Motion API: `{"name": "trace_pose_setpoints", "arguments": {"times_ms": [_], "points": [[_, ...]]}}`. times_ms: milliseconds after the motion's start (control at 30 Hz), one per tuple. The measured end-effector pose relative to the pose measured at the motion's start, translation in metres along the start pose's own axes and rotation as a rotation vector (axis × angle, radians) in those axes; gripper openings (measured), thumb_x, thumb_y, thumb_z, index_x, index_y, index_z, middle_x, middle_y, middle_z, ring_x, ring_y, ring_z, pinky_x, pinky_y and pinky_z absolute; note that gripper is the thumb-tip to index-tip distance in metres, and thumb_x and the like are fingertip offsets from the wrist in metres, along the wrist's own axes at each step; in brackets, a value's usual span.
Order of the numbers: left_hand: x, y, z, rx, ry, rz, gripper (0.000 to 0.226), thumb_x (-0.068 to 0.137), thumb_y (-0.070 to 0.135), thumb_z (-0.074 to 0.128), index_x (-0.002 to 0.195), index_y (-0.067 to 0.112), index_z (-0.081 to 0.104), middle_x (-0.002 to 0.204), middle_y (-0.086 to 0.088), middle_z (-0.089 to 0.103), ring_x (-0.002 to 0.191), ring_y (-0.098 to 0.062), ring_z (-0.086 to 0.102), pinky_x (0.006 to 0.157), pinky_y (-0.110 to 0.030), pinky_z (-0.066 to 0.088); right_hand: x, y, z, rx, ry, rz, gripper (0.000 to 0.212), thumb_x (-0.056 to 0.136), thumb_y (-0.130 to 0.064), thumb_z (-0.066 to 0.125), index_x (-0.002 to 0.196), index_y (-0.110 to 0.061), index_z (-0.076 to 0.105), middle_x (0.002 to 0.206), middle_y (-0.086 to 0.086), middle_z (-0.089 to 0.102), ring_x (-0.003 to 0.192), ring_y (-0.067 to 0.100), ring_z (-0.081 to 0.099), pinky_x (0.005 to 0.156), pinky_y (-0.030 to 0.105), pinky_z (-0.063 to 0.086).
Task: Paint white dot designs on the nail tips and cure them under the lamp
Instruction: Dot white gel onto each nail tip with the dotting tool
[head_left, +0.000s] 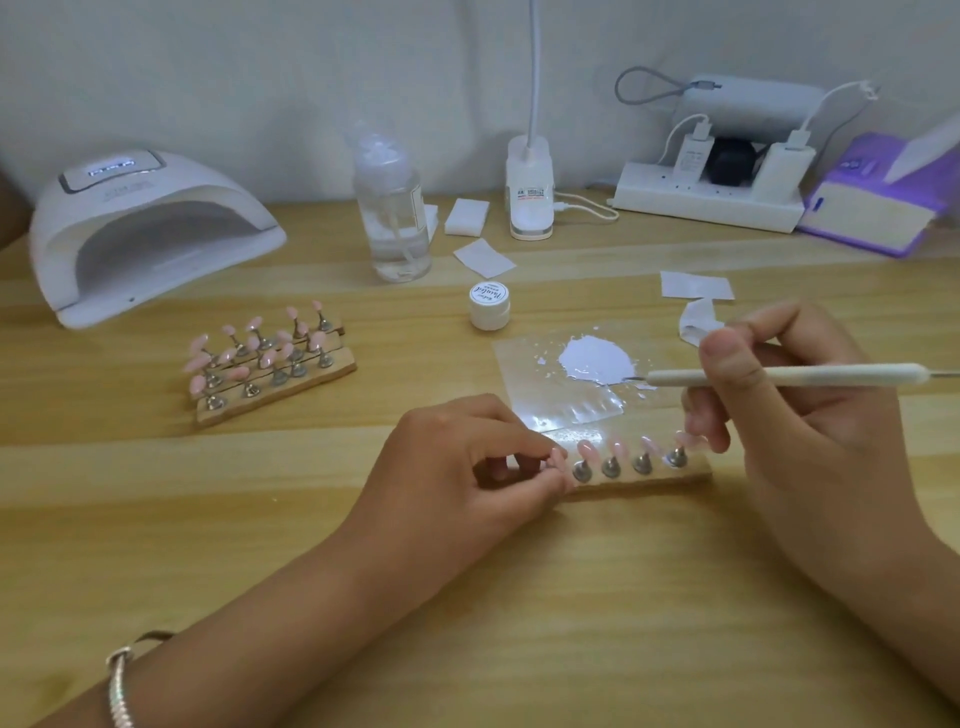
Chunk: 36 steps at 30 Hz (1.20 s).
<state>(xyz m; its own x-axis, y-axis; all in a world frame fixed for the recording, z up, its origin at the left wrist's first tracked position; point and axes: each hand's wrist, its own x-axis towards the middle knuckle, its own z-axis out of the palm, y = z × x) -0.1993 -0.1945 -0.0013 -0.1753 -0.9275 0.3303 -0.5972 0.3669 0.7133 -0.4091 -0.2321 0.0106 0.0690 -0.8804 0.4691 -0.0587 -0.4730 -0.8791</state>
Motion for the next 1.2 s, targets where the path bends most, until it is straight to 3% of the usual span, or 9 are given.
{"name": "trace_pose_setpoints", "arguments": {"times_ms": [100, 200, 333, 433, 567, 767, 867, 1000, 1200], "points": [[0.001, -0.001, 0.0, 0.086, 0.036, 0.074, 0.003, 0.08, 0.023, 0.078, 0.078, 0.023, 0.08, 0.074, 0.011, 0.067, 0.06, -0.003, 0.055, 0.056, -0.019, 0.043, -0.002, -0.001, 0.0, 0.004, 0.008, 0.018, 0.02, 0.095, -0.044, 0.059, 0.09, -0.024, 0.061, 0.066, 0.0, 0.066, 0.059, 0.014, 0.062, 0.053, 0.02, 0.05], [-0.001, 0.002, 0.004, 0.343, 0.125, 0.278, 0.008, 0.081, 0.019, 0.076, 0.074, 0.018, 0.079, 0.075, 0.006, 0.068, 0.062, -0.018, 0.059, 0.056, -0.033, 0.048, -0.003, -0.007, 0.001, -0.027, 0.034, -0.015, 0.018, 0.095, -0.04, 0.058, 0.09, -0.028, 0.07, 0.076, -0.002, 0.072, 0.07, 0.014, 0.069, 0.057, 0.017, 0.05], [-0.006, 0.01, 0.004, 0.322, 0.25, 0.363, 0.005, 0.08, 0.015, 0.077, 0.076, 0.016, 0.079, 0.086, 0.004, 0.074, 0.069, -0.017, 0.067, 0.061, -0.031, 0.049, -0.006, -0.015, -0.001, -0.057, 0.069, -0.033, 0.03, 0.091, -0.049, 0.061, 0.076, -0.024, 0.064, 0.059, -0.009, 0.061, 0.051, 0.002, 0.053, 0.052, 0.008, 0.038], [-0.013, 0.026, 0.005, -0.001, 0.23, 0.166, 0.006, 0.08, 0.014, 0.078, 0.081, 0.019, 0.081, 0.079, 0.012, 0.075, 0.066, -0.005, 0.068, 0.06, -0.022, 0.051, -0.006, -0.019, 0.0, 0.089, 0.079, 0.041, 0.037, 0.085, -0.056, 0.066, 0.064, -0.026, 0.057, 0.049, -0.015, 0.049, 0.045, 0.007, 0.044, 0.047, 0.016, 0.037], [-0.02, 0.045, 0.016, -0.607, 0.087, -0.221, 0.007, 0.075, 0.022, 0.08, 0.082, 0.024, 0.081, 0.071, 0.003, 0.075, 0.051, -0.012, 0.066, 0.05, -0.016, 0.047, -0.008, -0.019, 0.0, 0.255, 0.027, 0.153, 0.034, 0.089, -0.038, 0.058, 0.059, -0.023, 0.055, 0.047, -0.006, 0.04, 0.041, 0.015, 0.044, 0.043, 0.018, 0.036], [-0.022, 0.043, 0.024, -0.616, -0.044, -0.317, 0.007, 0.073, 0.025, 0.081, 0.08, 0.024, 0.081, 0.071, 0.001, 0.075, 0.048, -0.015, 0.068, 0.041, -0.022, 0.045, -0.015, -0.023, 0.007, 0.351, -0.093, 0.234, 0.037, 0.083, -0.038, 0.068, 0.057, -0.017, 0.054, 0.042, -0.004, 0.043, 0.036, 0.02, 0.047, 0.04, 0.019, 0.036], [-0.02, 0.04, 0.025, -0.593, -0.113, -0.329, 0.004, 0.074, 0.023, 0.08, 0.079, 0.022, 0.081, 0.071, 0.002, 0.075, 0.049, -0.015, 0.068, 0.042, -0.025, 0.048, -0.018, -0.02, 0.009, 0.288, -0.108, 0.259, 0.042, 0.084, -0.026, 0.075, 0.054, -0.019, 0.046, 0.042, 0.002, 0.04, 0.033, 0.017, 0.039, 0.04, 0.017, 0.032], [-0.021, 0.038, 0.025, -0.607, -0.14, -0.358, 0.005, 0.072, 0.023, 0.08, 0.077, 0.021, 0.082, 0.077, -0.005, 0.076, 0.052, -0.018, 0.07, 0.045, -0.025, 0.051, -0.023, -0.017, 0.011, 0.209, -0.099, 0.267, 0.041, 0.085, -0.016, 0.065, 0.052, -0.016, 0.041, 0.04, 0.014, 0.037, 0.031, 0.014, 0.033, 0.039, 0.015, 0.031], [-0.021, 0.035, 0.027, -0.593, -0.116, -0.396, 0.008, 0.067, 0.025, 0.083, 0.074, 0.021, 0.082, 0.067, -0.008, 0.074, 0.054, -0.022, 0.071, 0.047, -0.024, 0.051, -0.026, -0.018, 0.012, 0.061, -0.107, 0.257, 0.04, 0.083, -0.017, 0.063, 0.057, -0.003, 0.036, 0.049, 0.026, 0.033, 0.041, 0.015, 0.03, 0.041, 0.022, 0.029]]}}
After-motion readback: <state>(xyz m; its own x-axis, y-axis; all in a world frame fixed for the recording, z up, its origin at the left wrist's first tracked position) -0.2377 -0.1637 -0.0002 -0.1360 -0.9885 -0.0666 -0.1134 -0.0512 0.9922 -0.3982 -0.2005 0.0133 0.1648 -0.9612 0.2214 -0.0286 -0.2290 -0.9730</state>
